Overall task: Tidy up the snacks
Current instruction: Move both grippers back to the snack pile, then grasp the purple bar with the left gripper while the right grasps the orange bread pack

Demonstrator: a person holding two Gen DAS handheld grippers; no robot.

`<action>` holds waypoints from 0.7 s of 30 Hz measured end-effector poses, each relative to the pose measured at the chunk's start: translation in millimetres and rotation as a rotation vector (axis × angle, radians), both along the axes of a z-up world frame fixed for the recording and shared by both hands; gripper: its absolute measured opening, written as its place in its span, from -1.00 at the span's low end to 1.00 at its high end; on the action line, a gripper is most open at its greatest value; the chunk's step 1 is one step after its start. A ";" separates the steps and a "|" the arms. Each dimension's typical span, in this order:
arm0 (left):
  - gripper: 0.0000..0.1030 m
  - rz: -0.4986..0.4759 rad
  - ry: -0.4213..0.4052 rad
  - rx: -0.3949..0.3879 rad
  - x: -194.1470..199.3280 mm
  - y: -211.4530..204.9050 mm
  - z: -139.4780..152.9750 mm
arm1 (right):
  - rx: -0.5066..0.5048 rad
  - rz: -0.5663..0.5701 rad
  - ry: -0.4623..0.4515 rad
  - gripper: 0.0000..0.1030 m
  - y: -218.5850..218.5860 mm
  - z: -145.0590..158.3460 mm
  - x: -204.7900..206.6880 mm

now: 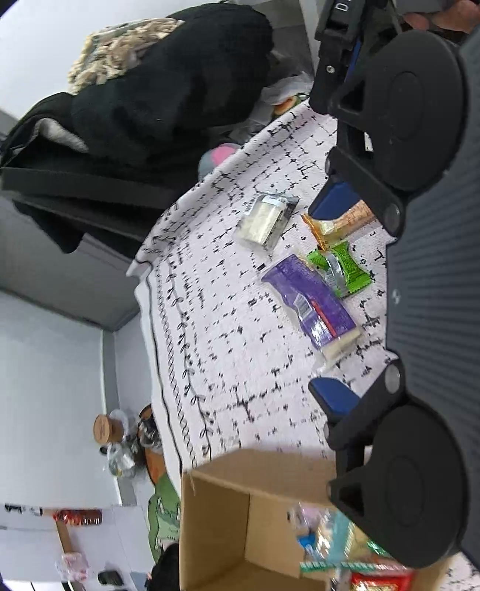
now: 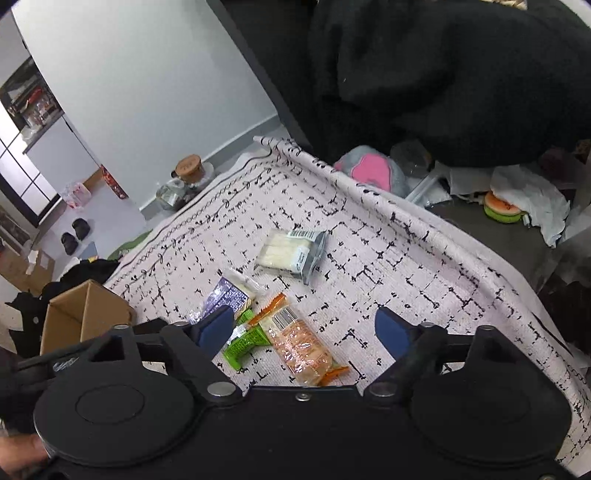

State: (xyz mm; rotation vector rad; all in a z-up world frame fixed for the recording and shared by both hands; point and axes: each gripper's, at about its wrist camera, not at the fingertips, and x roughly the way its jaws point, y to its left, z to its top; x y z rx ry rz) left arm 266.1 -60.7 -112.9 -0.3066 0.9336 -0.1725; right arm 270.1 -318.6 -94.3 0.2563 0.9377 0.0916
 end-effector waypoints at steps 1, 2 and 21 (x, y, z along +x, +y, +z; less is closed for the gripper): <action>0.66 -0.010 0.003 0.003 4.7 -1.6 -2.9 | -0.003 0.003 0.005 0.57 1.5 -2.0 1.8; 0.61 -0.020 0.007 0.006 9.6 -3.1 -5.7 | -0.007 0.006 0.012 0.56 3.4 -4.0 3.6; 0.19 -0.120 0.053 0.015 44.4 -7.0 -67.8 | -0.087 0.030 0.100 0.35 33.1 -42.6 26.7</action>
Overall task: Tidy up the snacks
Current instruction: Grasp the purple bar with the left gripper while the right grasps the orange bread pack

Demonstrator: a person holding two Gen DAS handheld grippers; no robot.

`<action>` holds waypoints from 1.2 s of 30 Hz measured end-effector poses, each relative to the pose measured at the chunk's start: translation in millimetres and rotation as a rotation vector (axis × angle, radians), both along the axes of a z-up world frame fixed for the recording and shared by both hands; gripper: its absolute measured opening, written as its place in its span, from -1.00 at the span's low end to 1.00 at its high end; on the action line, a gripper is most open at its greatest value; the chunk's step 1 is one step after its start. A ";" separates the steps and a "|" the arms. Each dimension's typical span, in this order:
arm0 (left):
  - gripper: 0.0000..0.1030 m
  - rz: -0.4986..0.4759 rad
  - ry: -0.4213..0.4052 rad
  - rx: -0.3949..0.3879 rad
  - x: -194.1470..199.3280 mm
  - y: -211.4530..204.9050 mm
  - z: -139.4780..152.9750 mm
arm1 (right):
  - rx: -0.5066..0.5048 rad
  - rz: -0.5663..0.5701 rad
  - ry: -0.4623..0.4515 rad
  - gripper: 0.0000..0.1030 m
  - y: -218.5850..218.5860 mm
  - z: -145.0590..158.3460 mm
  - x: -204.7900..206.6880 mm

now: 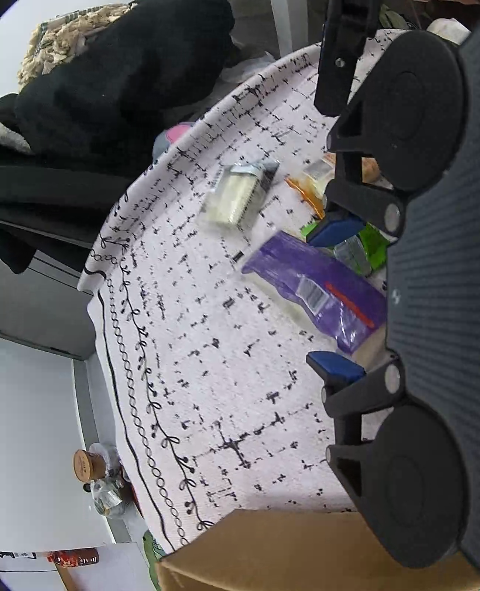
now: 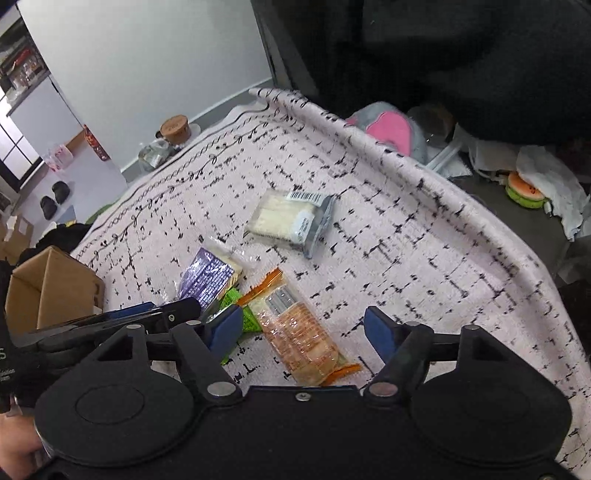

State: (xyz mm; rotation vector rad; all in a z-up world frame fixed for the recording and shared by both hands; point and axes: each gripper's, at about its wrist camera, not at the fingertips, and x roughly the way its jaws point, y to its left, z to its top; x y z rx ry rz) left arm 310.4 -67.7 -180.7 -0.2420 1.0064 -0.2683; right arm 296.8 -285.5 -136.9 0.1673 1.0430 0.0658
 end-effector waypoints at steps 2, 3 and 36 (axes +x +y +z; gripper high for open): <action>0.17 0.003 0.012 -0.007 -0.2 1.4 -3.5 | -0.014 0.009 0.007 0.35 5.8 -4.6 1.0; 0.15 0.001 0.016 -0.009 -0.4 1.3 -5.2 | -0.021 0.015 0.013 0.35 8.4 -7.2 1.2; -0.16 0.056 0.048 0.092 -36.4 -6.1 2.1 | -0.030 -0.065 0.148 -0.28 20.7 -40.6 -12.6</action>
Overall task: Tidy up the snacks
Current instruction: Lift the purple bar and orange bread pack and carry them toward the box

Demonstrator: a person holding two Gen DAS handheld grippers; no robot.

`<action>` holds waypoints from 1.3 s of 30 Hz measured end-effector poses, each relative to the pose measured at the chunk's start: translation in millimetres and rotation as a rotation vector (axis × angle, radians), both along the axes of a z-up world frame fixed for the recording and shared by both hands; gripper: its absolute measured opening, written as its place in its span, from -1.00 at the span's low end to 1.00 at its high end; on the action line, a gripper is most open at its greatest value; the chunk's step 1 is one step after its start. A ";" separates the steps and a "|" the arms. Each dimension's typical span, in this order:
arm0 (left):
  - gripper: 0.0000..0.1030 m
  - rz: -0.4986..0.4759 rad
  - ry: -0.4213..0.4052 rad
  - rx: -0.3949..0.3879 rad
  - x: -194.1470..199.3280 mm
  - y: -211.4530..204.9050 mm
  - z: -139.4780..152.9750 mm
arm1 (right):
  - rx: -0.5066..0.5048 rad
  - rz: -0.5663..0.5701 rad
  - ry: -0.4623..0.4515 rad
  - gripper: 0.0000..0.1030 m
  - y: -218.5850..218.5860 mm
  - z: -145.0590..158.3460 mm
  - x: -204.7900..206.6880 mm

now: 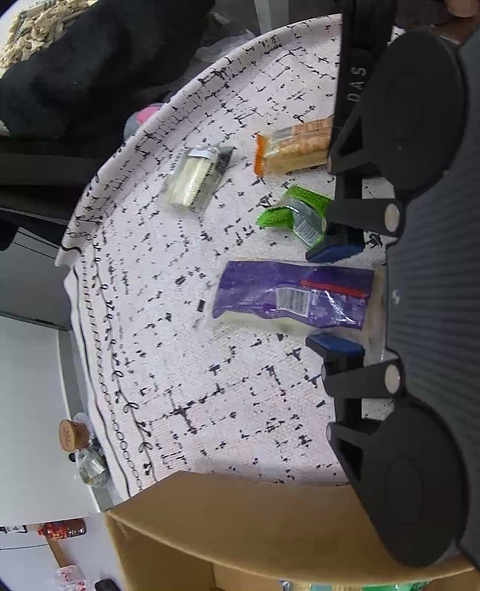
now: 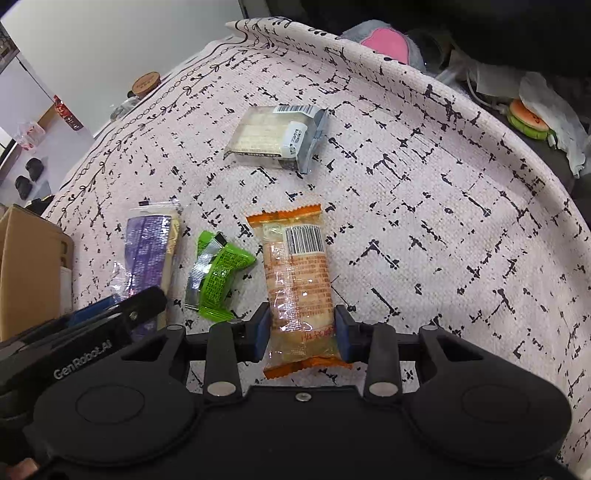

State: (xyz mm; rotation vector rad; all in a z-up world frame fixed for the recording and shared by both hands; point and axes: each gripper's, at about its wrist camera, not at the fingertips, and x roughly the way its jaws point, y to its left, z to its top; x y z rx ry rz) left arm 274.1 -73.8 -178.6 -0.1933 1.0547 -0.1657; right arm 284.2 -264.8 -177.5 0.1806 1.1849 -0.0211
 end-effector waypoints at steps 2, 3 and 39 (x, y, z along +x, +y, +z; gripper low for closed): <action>-0.04 -0.017 -0.018 0.004 0.0 -3.4 1.5 | -0.015 0.001 -0.008 -0.28 0.0 1.5 1.9; 0.05 -0.025 -0.026 0.005 -0.1 -5.8 1.3 | -0.021 0.003 -0.009 -0.26 0.3 1.2 3.0; -0.39 0.002 -0.091 0.040 -5.3 6.4 22.0 | 0.063 0.024 -0.201 -0.34 4.7 46.5 2.7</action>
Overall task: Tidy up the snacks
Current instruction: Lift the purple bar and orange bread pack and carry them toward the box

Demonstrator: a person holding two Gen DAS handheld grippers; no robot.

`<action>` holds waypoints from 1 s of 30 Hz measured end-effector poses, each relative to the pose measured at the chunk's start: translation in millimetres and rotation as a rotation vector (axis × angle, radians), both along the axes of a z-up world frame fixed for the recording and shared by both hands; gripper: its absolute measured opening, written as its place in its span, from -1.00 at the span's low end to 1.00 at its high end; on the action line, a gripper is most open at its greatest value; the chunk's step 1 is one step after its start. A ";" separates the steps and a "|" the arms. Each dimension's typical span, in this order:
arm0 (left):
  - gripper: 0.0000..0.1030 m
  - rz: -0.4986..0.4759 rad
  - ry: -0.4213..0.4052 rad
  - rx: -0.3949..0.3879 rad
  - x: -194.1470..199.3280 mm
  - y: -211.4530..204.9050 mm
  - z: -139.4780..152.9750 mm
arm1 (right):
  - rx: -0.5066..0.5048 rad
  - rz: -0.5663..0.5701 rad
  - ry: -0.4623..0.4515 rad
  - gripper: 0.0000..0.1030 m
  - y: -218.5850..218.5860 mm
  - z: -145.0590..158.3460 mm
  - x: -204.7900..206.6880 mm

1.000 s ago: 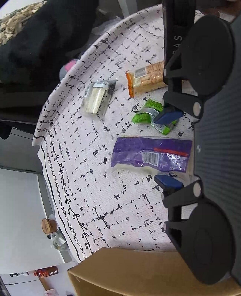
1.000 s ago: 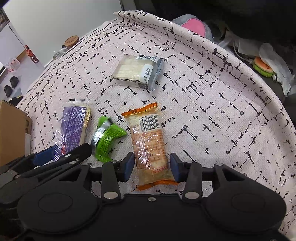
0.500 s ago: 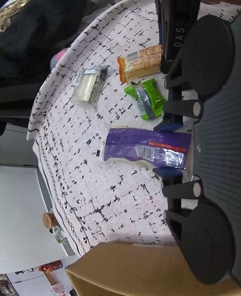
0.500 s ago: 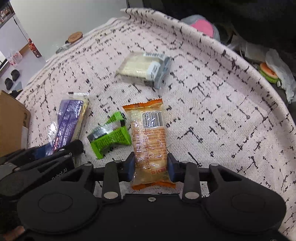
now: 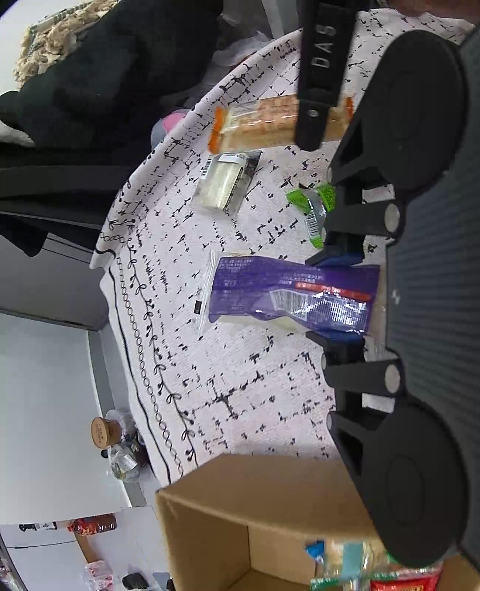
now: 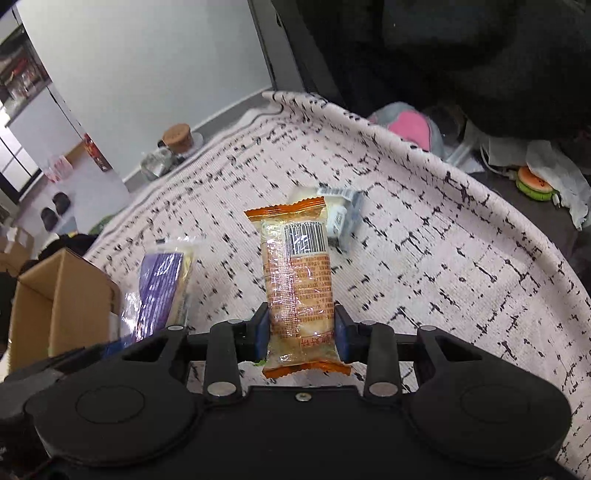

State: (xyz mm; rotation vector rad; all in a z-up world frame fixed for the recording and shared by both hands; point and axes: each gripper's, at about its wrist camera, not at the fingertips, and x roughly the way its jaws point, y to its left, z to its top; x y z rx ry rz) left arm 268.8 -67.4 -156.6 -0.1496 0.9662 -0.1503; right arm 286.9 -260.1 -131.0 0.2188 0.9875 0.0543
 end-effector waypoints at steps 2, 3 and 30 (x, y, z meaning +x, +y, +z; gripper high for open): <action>-0.39 0.008 -0.004 0.000 -3.6 4.2 5.3 | 0.027 0.007 -0.015 -0.34 2.3 3.4 -0.3; -0.39 0.013 -0.005 0.001 -5.4 6.7 8.5 | 0.041 0.014 -0.025 -0.34 4.3 6.0 -0.7; -0.39 0.159 -0.112 -0.023 -35.6 69.5 77.0 | 0.180 0.110 -0.138 -0.34 53.5 38.6 -10.7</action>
